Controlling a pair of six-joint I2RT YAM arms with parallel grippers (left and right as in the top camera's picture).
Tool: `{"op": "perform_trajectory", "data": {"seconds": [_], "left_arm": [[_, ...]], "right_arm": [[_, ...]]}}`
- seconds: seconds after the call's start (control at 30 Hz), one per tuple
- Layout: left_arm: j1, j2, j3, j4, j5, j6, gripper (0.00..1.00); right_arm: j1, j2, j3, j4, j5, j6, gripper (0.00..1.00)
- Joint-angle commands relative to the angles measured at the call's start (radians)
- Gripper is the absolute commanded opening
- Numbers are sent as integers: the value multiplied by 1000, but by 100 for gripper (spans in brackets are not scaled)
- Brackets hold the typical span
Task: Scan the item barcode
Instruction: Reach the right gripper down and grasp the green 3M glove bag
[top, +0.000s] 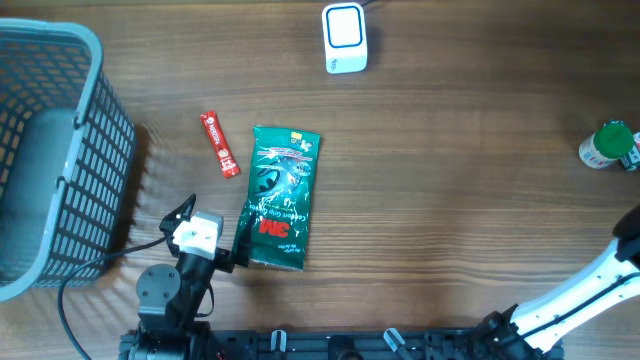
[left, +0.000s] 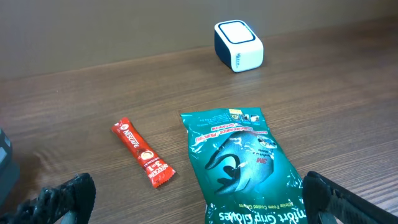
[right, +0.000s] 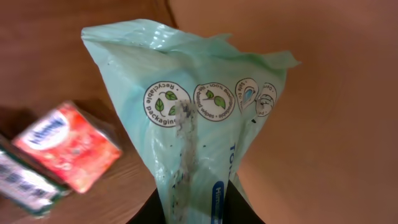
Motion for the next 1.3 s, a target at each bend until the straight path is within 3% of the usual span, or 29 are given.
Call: {"op": "perform_trajectory", "data": {"seconds": [0.0,0.2,0.27,0.3,0.33,0.37,0.4,0.53,0.6,0.73,0.83,0.9,1.0,1.17,1.27], "left_arm": [[-3,-1,-5,1,15,15,100],[-3,-1,-5,1,15,15,100],[-3,-1,-5,1,15,15,100],[-3,-1,-5,1,15,15,100],[-3,-1,-5,1,15,15,100],[-3,-1,-5,1,15,15,100],[-3,-1,-5,1,15,15,100],[-3,-1,-5,1,15,15,100],[-3,-1,-5,1,15,15,100],[-3,-1,-5,1,15,15,100],[-3,-1,-5,1,15,15,100],[-3,-1,-5,1,15,15,100],[-3,-1,-5,1,15,15,100],[-3,-1,-5,1,15,15,100],[-3,-1,-5,1,15,15,100]], "right_arm": [[2,82,-2,76,-27,-130,4],[5,207,-2,142,19,-253,5],[8,221,-2,139,-40,-248,17],[10,221,-2,139,-53,-227,27],[13,221,-2,137,-53,-180,48],[16,220,-2,134,-53,-119,97],[19,218,-1,132,-55,-77,100],[58,151,0,125,-155,-5,100],[85,67,0,143,-167,3,100],[158,-153,0,181,-264,151,100],[232,-311,0,174,-508,344,100],[293,-375,0,134,-824,592,100],[438,-363,-1,-1,-1131,787,100],[779,-235,-1,-272,-985,665,100],[1043,-120,-2,-395,-642,804,100]]}}
